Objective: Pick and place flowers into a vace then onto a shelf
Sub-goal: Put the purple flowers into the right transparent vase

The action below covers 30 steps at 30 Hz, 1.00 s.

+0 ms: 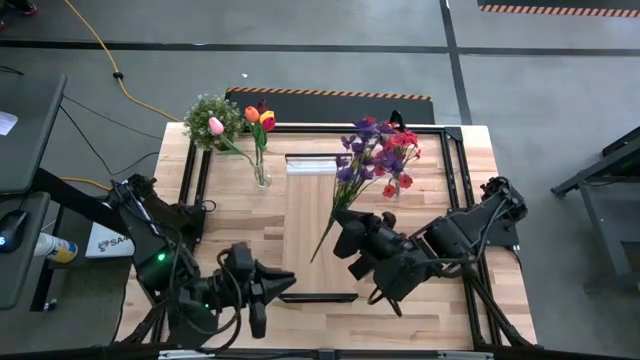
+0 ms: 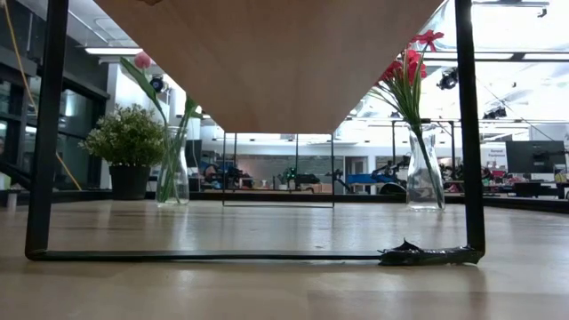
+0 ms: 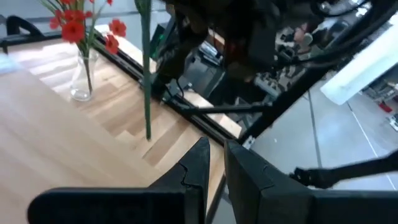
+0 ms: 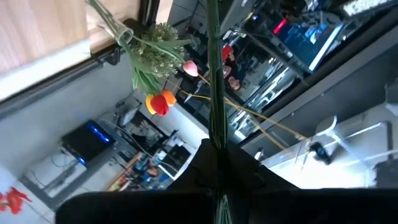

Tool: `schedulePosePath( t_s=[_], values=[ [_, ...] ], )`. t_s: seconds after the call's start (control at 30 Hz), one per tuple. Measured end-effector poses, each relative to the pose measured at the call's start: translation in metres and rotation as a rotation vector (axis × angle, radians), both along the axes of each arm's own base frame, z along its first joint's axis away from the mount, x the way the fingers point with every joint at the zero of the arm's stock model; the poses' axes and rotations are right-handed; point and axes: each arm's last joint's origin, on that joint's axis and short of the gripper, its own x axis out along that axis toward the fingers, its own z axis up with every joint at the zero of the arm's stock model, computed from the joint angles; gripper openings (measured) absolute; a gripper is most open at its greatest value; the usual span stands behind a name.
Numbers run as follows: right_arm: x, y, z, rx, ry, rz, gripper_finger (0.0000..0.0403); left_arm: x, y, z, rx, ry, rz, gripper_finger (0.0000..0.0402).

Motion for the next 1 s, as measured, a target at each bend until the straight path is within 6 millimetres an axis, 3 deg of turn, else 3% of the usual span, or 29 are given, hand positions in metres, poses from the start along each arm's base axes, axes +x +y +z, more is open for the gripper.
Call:
schedulePosePath(
  t_s=[0.63, 1.0],
  values=[
    [-0.001, 0.002, 0.001, -0.032, 0.017, 0.012, 0.0, 0.049, 0.057, -0.001, 0.042, 0.078, 0.047, 0.0085],
    [-0.001, 0.003, 0.0, -0.02, 0.014, 0.017, 0.0, 0.058, 0.068, -0.001, 0.014, 0.111, -0.018, 0.0086]
  ],
)
